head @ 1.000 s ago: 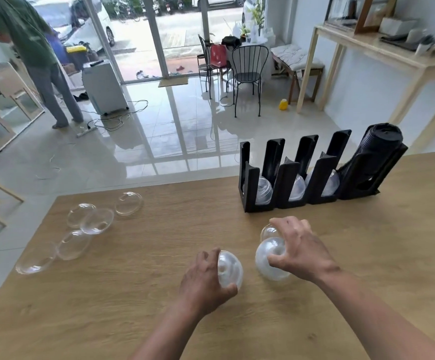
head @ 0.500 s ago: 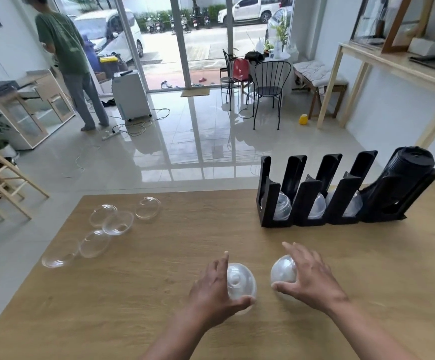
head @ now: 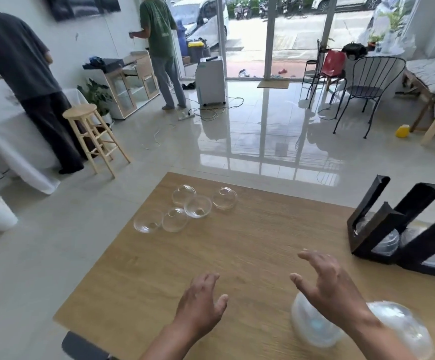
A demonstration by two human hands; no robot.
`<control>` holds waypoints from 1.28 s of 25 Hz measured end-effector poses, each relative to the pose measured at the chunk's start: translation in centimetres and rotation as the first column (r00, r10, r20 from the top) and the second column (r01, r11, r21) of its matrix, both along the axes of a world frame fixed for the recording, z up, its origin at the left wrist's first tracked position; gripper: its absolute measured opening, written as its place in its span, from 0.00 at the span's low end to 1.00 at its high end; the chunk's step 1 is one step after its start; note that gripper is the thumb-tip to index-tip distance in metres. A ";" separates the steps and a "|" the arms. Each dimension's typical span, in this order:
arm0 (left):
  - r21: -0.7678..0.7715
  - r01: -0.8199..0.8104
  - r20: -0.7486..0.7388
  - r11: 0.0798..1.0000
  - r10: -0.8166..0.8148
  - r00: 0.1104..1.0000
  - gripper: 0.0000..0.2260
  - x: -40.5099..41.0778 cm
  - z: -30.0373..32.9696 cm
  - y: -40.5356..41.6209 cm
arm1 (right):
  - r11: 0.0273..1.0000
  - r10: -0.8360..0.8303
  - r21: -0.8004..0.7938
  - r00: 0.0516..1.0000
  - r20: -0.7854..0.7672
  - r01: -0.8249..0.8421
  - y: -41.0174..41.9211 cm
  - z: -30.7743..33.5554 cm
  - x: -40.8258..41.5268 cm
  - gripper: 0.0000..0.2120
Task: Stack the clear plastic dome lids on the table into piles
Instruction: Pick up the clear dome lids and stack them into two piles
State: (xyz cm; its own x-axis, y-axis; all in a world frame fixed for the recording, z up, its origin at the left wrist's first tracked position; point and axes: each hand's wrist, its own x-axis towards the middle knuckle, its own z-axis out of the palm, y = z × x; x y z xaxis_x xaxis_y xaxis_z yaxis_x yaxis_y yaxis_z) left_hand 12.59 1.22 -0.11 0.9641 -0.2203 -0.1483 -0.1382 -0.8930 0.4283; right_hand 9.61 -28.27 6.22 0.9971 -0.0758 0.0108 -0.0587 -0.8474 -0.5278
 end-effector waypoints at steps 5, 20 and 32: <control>0.069 -0.108 -0.082 0.992 0.114 0.990 0.29 1.4 -1.9 7.2 | 0.993 0.115 -0.003 0.988 -0.108 -0.116 7.1 -2.0 4.6 0.27; -0.029 -0.114 0.309 0.993 0.117 0.944 0.19 10.5 -2.3 16.5 | 0.985 0.124 -0.058 0.902 -0.415 -0.162 16.5 -5.9 12.9 0.32; 0.255 -0.087 0.298 0.963 0.008 0.955 0.06 18.1 -0.2 19.9 | 0.901 0.427 -0.091 0.904 0.019 -0.424 27.0 -4.5 22.9 0.27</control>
